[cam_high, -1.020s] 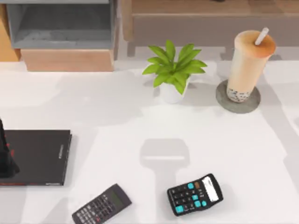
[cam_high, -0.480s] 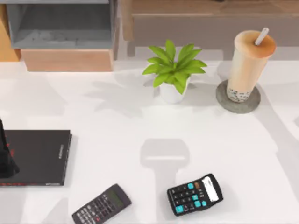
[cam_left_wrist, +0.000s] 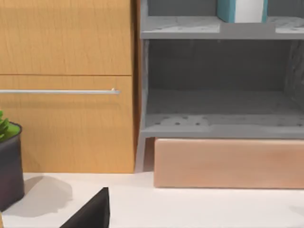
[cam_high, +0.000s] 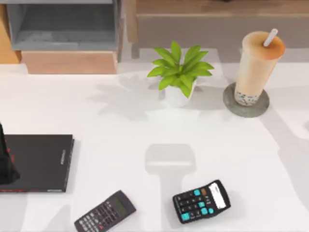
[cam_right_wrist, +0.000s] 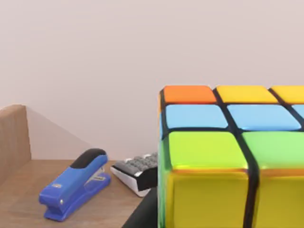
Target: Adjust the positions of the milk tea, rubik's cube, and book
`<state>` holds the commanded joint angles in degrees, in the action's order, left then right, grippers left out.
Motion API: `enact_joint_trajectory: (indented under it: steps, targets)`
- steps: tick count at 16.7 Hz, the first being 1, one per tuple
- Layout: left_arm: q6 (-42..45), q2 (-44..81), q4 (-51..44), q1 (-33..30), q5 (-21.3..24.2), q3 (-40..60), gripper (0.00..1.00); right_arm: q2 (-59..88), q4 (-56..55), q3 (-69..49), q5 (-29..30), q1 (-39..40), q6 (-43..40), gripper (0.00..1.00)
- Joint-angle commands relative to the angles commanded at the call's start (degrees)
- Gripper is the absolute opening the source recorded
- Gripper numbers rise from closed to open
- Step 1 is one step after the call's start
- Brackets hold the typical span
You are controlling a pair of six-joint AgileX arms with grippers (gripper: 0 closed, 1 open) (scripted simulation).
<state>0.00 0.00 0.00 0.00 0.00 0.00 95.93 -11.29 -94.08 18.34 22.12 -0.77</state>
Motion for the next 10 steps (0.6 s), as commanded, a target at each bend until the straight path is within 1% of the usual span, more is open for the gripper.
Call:
enact_joint_trajectory:
  steps: [2,5,8,10]
  targets:
    - [0.0,0.0,0.0,0.0,0.0,0.0,1.00,4.6,0.4,-6.2,-1.0,-0.3,-0.3,0.00]
    - [0.0,0.0,0.0,0.0,0.0,0.0,1.00,12.5,5.3,-13.9,-2.0,-3.9,0.4,0.00]
    - [0.0,0.0,0.0,0.0,0.0,0.0,1.00,16.8,9.5,-17.1,-2.3,-7.6,1.5,0.00]
    - [0.0,0.0,0.0,0.0,0.0,0.0,1.00,17.0,9.7,-17.2,-2.3,-7.8,1.5,0.00]
